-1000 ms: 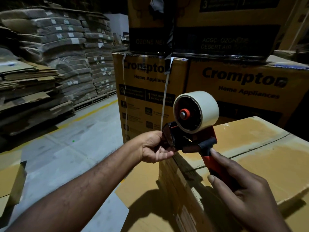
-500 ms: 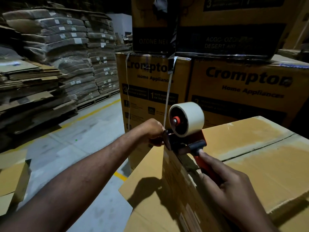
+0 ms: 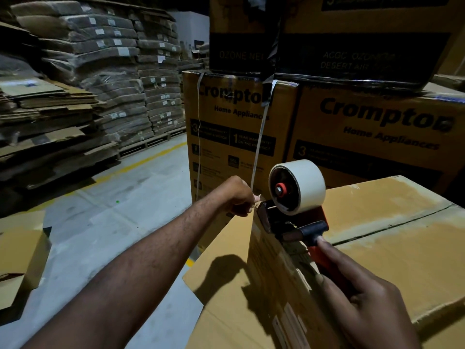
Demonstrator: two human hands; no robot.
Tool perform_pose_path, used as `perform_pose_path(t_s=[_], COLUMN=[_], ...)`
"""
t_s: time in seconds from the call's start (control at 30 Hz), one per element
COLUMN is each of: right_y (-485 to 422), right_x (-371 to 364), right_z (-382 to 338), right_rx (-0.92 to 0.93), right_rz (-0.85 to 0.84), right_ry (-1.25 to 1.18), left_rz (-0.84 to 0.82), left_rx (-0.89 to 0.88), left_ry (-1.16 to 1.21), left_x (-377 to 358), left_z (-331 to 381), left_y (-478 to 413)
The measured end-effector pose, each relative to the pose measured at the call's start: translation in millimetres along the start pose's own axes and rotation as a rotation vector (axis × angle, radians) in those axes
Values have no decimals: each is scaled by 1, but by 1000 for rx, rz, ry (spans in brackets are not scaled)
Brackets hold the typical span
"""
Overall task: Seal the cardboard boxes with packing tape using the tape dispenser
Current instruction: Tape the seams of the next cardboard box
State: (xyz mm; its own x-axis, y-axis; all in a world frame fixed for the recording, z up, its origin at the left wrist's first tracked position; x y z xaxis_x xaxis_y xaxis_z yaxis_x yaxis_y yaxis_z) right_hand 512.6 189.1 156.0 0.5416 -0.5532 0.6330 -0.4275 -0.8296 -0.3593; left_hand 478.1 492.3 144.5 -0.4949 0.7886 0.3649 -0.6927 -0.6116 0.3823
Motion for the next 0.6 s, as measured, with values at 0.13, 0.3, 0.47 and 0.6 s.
perform_pose_path(t_s=[0.13,0.3,0.47,0.6], right_y=[4,2,-3,-4], right_x=[0,-2,-8,-10], right_z=[0,0,-3,-2], right_rx=[-21,-38,-19,-56], right_rz=[20,0,17,20], right_ry=[15,10,60,94], left_rz=[-59,-56,-25,-38], left_rx=[31,41,26,50], left_ry=[93,142,49,6], left_x=[-5,-6,-2,-6], left_z=[-6,-8,-2,-8], left_y=[-1,-4,-8,-13])
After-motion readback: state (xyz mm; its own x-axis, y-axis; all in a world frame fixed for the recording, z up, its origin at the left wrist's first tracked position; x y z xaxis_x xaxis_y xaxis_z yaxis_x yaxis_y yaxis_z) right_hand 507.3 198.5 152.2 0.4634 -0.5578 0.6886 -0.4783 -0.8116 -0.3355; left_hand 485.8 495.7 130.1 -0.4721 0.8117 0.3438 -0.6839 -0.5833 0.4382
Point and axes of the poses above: each hand's wrist, its own y-axis away from the middle knuckle, its own x-axis out of the back of the hand, z = x × y, the point moved 5 cm from there along -y, towards the middle knuckle, and after that the axes turned 7 degrees about -z, right-handed, at the moved point
